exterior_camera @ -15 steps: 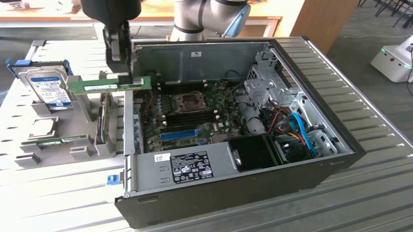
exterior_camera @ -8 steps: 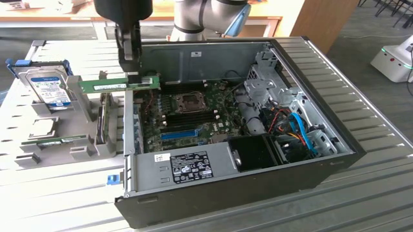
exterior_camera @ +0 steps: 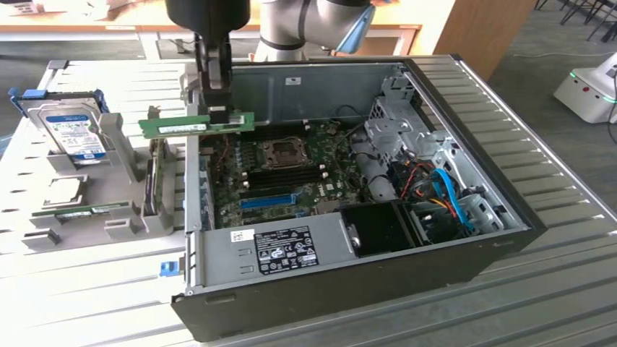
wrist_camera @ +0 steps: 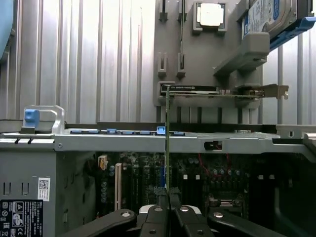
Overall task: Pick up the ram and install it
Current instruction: 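Pick up the ram and move it above insertion slot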
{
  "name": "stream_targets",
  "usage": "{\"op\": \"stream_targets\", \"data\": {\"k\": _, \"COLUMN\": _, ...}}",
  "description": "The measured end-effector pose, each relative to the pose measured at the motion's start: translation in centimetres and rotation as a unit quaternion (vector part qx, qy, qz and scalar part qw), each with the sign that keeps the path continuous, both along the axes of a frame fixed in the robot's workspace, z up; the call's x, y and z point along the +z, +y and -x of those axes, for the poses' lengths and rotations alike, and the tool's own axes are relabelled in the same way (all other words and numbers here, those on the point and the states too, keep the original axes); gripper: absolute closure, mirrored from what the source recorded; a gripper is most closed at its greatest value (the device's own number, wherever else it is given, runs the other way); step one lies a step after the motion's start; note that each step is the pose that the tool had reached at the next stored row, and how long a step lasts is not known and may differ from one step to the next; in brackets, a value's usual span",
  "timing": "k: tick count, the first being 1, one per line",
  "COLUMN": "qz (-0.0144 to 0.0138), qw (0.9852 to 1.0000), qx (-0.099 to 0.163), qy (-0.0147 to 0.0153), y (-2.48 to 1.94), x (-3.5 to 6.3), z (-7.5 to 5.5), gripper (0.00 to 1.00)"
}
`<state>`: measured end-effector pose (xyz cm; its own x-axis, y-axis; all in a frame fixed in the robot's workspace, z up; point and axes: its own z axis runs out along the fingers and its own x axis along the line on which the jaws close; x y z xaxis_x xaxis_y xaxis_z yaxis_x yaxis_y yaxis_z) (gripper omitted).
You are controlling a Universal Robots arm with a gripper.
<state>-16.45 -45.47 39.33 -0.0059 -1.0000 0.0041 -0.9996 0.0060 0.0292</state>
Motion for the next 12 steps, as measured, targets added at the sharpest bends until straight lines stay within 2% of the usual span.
{"op": "stream_targets", "data": {"k": 12, "qz": 0.0, "qw": 1.0, "qx": 0.0, "qy": 0.0, "y": 0.0, "x": 0.0, "z": -3.0, "gripper": 0.88}}
